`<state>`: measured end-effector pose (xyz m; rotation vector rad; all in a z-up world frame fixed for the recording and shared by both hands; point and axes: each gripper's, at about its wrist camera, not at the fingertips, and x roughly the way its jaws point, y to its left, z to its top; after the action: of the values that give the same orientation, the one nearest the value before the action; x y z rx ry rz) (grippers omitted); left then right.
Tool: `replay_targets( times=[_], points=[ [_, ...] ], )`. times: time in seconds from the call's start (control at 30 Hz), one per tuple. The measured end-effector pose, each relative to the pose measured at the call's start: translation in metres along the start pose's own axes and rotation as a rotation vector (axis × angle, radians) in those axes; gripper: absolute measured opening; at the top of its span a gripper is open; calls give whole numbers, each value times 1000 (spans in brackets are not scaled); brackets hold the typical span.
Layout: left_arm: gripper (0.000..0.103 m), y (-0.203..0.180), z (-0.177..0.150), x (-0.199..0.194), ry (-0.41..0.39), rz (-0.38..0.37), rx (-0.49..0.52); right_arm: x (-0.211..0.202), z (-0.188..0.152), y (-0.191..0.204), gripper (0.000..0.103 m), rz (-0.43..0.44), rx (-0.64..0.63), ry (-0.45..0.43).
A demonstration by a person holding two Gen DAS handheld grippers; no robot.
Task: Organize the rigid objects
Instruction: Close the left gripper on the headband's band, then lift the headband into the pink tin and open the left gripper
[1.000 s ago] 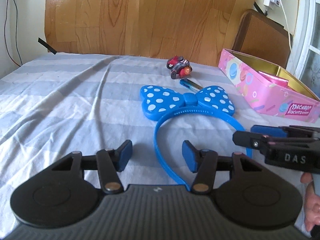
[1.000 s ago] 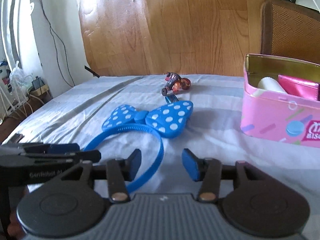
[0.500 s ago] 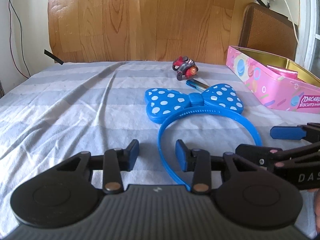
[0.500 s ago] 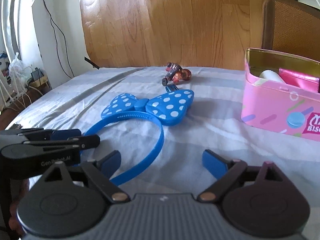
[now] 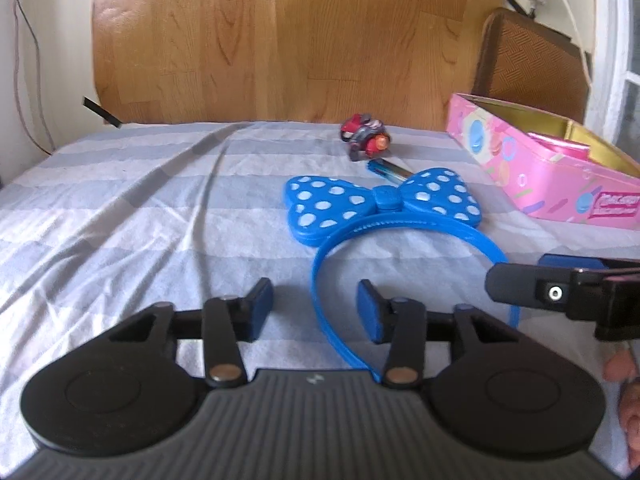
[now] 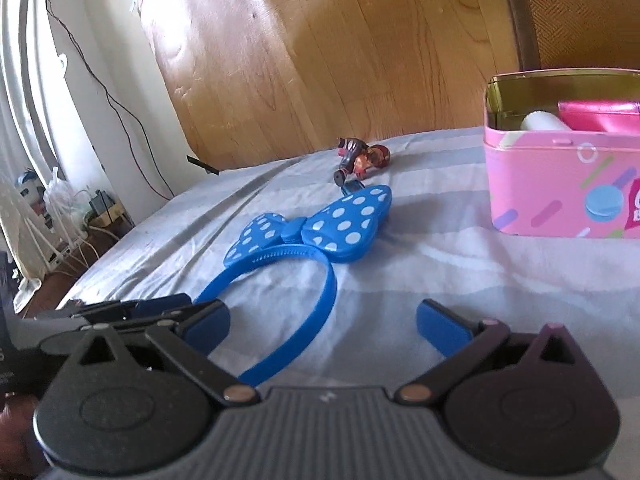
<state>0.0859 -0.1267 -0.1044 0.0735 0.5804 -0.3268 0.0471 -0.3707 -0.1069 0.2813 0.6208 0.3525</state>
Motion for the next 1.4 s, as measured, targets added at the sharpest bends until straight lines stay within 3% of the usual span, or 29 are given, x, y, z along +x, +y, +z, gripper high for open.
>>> replay_targets(
  times=[0.07,0.23,0.37,0.5,0.57,0.67,0.77,0.83,0.9,1.03,1.1,1.17,1.27,1.4],
  points=[
    [74,2,1,1,8,-51,-6,0,0,0,103,2,3,1],
    [77,-5,0,1,17,-55,22,0,1,-2,103,15,9,3],
    [77,3,0,0,12,-83,-14,-3,0,-5,103,40,41,-6],
    [66,10,-2,-7,7,-79,-56,-3,-1,0,103,24,22,-1],
    [51,16,0,-10,23,-80,-84,-3,-1,5,102,-3,5,1],
    [46,25,4,-17,27,-105,-129,-4,-4,16,92,-62,-37,-14],
    [43,18,9,-20,6,-108,-74,-6,-4,22,79,-57,-67,-36],
    [35,13,12,-15,16,-90,-33,-5,-2,26,59,-62,-70,-32],
    [28,15,10,-2,60,-108,-47,0,-2,29,47,-80,-77,-15],
    [11,10,2,-2,22,-82,-6,7,-5,29,22,-98,-98,27],
    [11,9,7,-5,21,-102,-31,5,-4,27,21,-107,-99,21],
    [11,0,17,-12,-45,-112,-8,0,-2,21,20,-119,-71,-11],
    [12,-31,49,-25,-187,-149,97,-24,11,12,19,-129,-48,-139],
    [14,-82,99,-12,-280,-291,142,-60,40,-15,19,-256,-65,-323]
  ],
)
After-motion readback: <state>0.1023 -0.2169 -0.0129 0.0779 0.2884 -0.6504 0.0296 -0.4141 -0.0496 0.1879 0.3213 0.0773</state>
